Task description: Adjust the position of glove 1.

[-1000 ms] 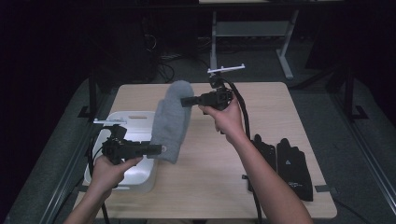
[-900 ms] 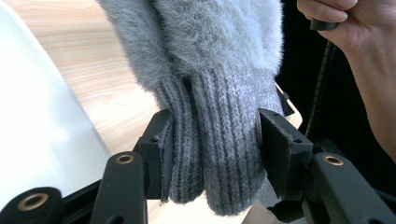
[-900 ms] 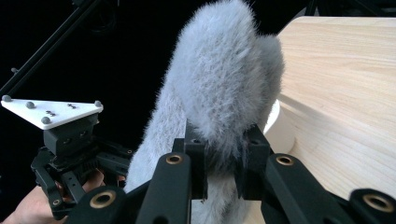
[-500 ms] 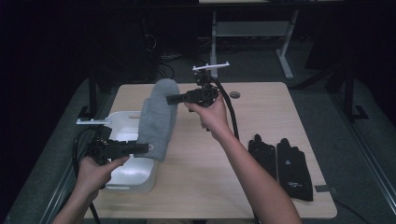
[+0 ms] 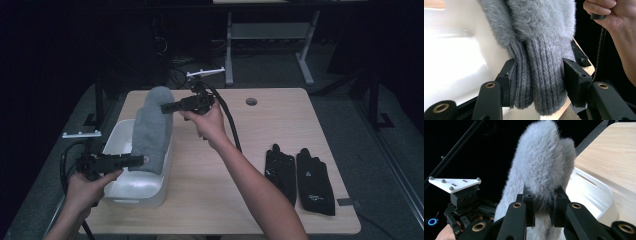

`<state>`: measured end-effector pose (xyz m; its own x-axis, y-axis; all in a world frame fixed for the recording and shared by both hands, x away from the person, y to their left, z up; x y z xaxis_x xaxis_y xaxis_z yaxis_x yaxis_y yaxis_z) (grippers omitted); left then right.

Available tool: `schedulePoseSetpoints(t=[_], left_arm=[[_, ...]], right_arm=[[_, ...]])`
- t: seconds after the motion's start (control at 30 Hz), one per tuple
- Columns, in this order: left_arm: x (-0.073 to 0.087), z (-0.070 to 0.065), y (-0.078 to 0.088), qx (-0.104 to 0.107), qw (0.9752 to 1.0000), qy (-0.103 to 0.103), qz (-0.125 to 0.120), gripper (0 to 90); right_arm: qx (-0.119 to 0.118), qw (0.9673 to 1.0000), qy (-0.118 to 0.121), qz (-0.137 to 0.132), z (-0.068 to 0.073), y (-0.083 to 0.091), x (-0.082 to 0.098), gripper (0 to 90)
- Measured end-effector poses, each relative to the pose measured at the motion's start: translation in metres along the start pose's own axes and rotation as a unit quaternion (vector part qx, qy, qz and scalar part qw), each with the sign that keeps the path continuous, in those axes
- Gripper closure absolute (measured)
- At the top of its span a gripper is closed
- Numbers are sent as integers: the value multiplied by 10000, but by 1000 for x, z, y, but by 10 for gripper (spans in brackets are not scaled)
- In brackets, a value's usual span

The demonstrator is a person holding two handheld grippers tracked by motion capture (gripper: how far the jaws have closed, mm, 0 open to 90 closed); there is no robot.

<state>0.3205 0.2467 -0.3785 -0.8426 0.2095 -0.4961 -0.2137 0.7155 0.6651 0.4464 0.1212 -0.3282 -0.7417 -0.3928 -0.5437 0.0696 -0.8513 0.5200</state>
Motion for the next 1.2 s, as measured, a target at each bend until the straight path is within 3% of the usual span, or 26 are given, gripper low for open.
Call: schedulePoseSetpoints(t=[0.53, 1.2], left_arm=[[14, 20, 12, -56, 9997, 226, -99, 488], [40, 48, 12, -146, 9983, 556, 12, 482]], right_arm=[[-177, 9998, -14, 126, 4, -31, -7, 772], [-175, 9985, -133, 493, -7, -77, 2, 772]])
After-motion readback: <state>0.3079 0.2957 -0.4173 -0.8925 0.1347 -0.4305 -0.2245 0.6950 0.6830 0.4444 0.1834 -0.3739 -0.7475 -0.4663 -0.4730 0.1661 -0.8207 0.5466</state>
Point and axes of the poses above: each handheld gripper's, and its own axes: y roughly backward along the jaws, x roughly out of its underside, z roughly to its left, the point moved 10 cm from there along -y, roughly forward along the jaws, and after that the axes turned 15 degrees about z, right-handed, at the moved point
